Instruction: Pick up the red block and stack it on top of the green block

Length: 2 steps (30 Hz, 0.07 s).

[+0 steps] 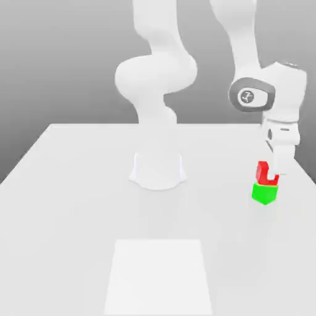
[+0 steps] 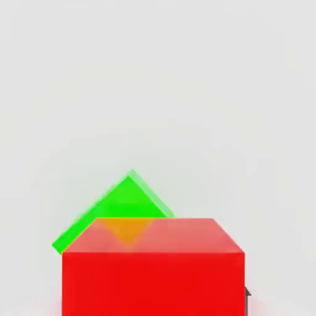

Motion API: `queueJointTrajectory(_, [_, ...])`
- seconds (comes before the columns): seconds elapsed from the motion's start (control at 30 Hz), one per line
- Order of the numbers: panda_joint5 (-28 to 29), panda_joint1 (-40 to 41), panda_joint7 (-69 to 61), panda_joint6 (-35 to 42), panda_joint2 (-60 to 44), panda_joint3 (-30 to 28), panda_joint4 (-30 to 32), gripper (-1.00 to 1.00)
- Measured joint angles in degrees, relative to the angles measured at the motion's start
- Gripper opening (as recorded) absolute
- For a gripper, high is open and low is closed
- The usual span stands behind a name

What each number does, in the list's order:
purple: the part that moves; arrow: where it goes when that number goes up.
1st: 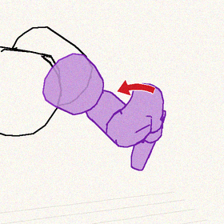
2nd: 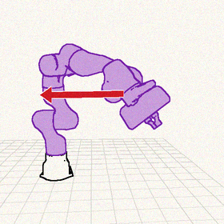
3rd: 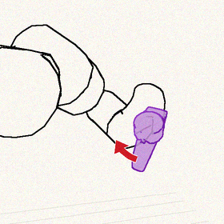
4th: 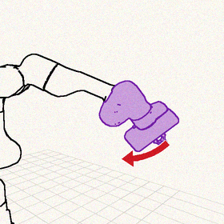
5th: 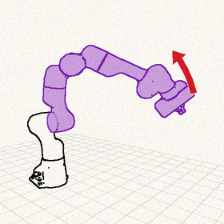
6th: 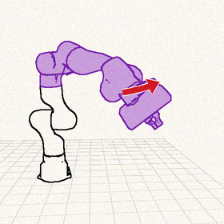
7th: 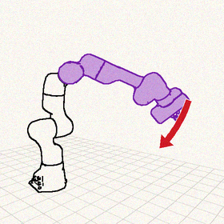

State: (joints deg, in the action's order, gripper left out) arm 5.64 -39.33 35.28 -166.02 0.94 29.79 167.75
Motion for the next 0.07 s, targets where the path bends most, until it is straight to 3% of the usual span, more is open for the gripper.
queueJointTrajectory(0.03, [0.1,0.4,0.0,-1.3,-1.1,0.4,0.0,-1.0])
queueJointTrajectory(0.07, [-0.2,0.8,-0.1,-2.4,-2.0,0.5,0.1,1.0])
